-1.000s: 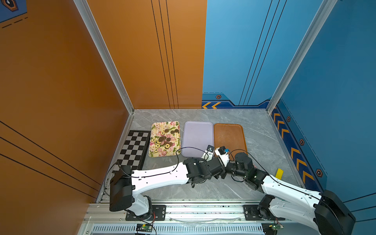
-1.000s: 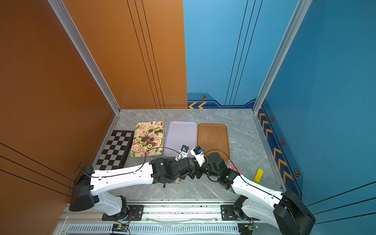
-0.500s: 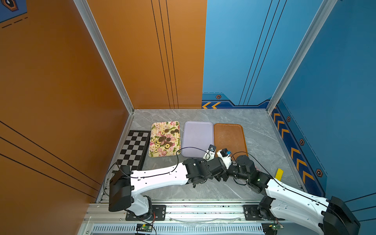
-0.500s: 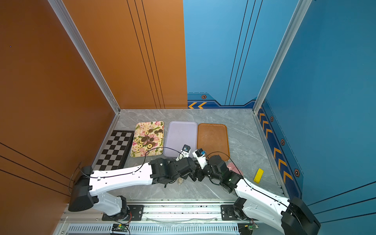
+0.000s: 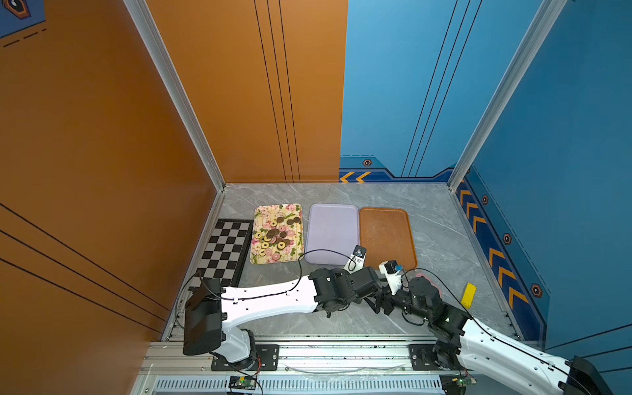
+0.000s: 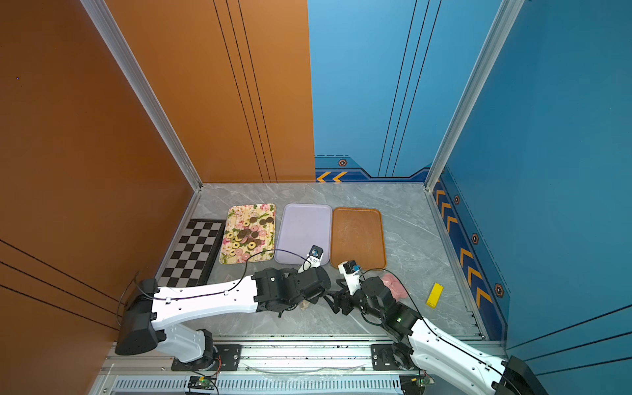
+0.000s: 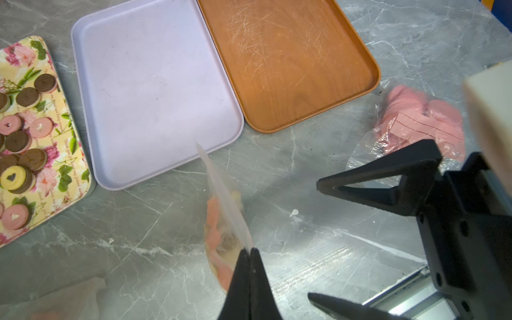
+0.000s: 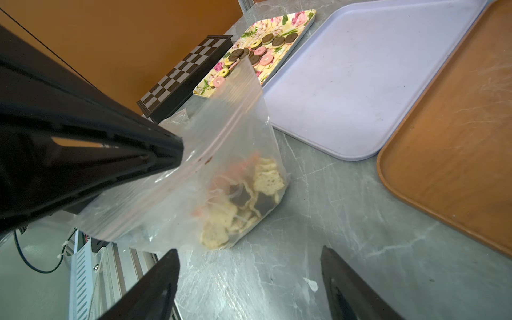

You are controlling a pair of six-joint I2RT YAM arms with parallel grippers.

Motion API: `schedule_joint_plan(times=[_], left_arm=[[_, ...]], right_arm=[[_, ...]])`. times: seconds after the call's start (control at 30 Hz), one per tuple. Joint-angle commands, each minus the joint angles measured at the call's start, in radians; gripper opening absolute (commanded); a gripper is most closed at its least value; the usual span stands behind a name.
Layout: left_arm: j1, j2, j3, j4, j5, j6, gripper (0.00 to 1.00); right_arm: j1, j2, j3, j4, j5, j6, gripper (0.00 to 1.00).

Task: Pour cookies out of the ziploc bag
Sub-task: Open the ziploc bag at the center of the board.

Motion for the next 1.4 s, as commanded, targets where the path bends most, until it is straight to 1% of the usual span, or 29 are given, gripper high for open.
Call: schedule_joint_plan(times=[0.0, 0.2, 0.4, 0.53, 0.8, 0.93, 1.07, 1.17, 1.2, 1.37], left_arm=[[-0.014, 0.014, -0.009, 0.009, 0.007, -0.003, 0.0], [-0.028, 0.003, 0.023, 0.008, 0.006, 0.017, 0.0], [-0.036, -0.018, 0.024, 0.006, 0.007, 0.021, 0.0], [-0.04, -0.031, 0.011, 0.006, 0.004, 0.013, 0.0], [-0.045, -0.058, -0.008, 0.007, 0.0, 0.002, 0.0], [-0.047, -0.067, -0.023, 0.006, -0.005, -0.004, 0.0], [-0.045, -0.071, -0.033, 0.006, -0.003, -0.013, 0.0], [-0.047, -0.074, -0.039, 0.006, -0.005, -0.017, 0.0], [-0.047, -0.074, -0.038, 0.006, -0.007, -0.017, 0.0], [-0.048, -0.071, -0.037, 0.006, -0.014, -0.016, 0.0]], right_arm=[[0.01, 0.068, -0.004, 0.061, 0.002, 0.01, 0.82], [0.059, 0.251, 0.023, 0.214, 0.0, -0.013, 0.82], [0.114, 0.38, 0.062, 0.333, 0.025, -0.057, 0.82], [0.132, 0.43, 0.08, 0.384, 0.045, -0.078, 0.82], [0.134, 0.507, 0.096, 0.474, 0.071, -0.108, 0.82], [0.134, 0.525, 0.09, 0.521, 0.096, -0.108, 0.73], [0.132, 0.525, 0.095, 0.512, 0.132, -0.111, 0.65], [0.125, 0.525, 0.101, 0.509, 0.129, -0.114, 0.59], [0.123, 0.526, 0.103, 0.511, 0.126, -0.114, 0.54], [0.12, 0.544, 0.115, 0.521, 0.106, -0.112, 0.27]])
